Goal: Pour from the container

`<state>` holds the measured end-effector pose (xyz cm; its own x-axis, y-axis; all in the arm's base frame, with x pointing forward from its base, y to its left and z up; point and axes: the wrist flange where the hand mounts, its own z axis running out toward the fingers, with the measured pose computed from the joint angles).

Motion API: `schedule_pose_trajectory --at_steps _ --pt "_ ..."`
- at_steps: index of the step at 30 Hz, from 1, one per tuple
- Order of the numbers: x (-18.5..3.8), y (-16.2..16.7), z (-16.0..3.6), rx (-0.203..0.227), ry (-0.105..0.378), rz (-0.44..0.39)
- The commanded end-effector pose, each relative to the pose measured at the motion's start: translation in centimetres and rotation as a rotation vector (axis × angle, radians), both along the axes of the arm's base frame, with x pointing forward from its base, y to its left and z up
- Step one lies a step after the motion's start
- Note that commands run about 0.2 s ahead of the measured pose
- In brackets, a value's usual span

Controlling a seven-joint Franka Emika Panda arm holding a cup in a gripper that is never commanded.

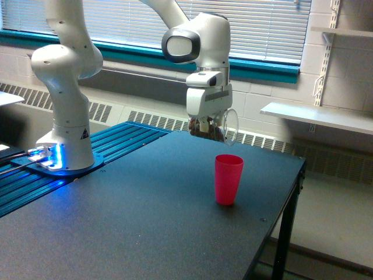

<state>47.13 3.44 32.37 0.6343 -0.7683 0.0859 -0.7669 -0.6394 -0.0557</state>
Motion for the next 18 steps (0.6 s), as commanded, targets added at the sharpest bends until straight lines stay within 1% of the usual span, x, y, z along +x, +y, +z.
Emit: schedule_pose_trajectory --at_steps 1,10,18 --pt "0.1 0.8 -0.8 0.005 0.025 0.025" --pt "-0.3 0.8 -2.1 0.013 0.063 0.008" --pt "-0.1 1.0 -2.6 0.022 0.084 0.012"
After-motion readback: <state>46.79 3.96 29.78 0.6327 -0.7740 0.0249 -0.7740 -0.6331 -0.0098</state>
